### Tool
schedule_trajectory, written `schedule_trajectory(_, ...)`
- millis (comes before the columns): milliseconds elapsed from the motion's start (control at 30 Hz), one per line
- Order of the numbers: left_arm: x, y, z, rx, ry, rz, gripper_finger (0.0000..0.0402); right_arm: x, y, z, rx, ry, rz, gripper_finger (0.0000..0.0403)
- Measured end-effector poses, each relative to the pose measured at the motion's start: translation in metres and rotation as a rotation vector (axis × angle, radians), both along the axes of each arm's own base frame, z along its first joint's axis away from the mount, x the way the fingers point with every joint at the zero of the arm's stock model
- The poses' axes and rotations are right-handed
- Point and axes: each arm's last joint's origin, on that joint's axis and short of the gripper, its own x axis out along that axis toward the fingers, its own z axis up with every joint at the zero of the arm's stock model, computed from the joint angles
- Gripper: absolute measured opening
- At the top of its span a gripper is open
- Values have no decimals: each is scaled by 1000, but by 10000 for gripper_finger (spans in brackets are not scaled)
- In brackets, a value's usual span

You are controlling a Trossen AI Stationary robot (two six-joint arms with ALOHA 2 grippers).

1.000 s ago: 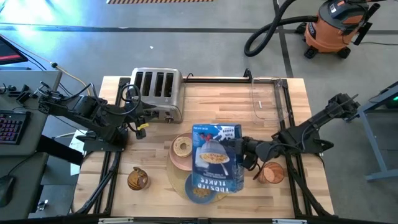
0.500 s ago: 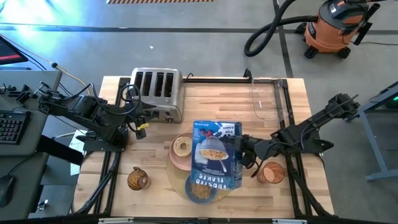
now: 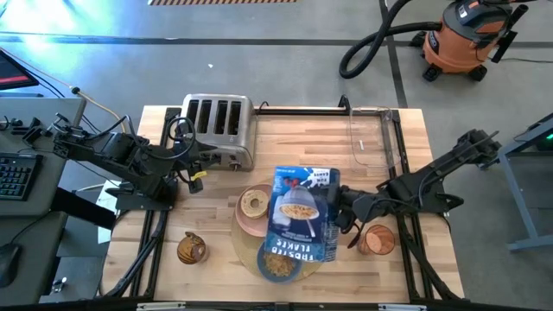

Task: Arrange a breakfast setting
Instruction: Pour the cereal into the blue bowl

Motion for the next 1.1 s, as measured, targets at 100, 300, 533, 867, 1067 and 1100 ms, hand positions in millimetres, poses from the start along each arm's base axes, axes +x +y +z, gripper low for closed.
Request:
schedule_trajectory(100, 0, 0, 0, 0, -1, 0, 149, -3, -1, 1, 48, -2, -10, 245)
schedule_trajectory(300, 0, 0, 0, 0, 1, 0, 149, -11, -5, 4, 134, -2, -26, 245)
schedule_trajectory(533, 0, 0, 0, 0, 1, 0, 149, -19, -9, 2, 269, 7, -105, 245)
schedule_trajectory(867, 0, 0, 0, 0, 0, 0, 149, -23, -13, 2, 517, -41, -235, 245)
schedule_trajectory(1067, 0, 0, 0, 0, -1, 0, 149, -22, -17, 4, 655, -90, -305, 245)
schedule_trajectory(1100, 0, 0, 0, 0, 0, 0, 149, -22, -17, 4, 676, -100, -316, 245)
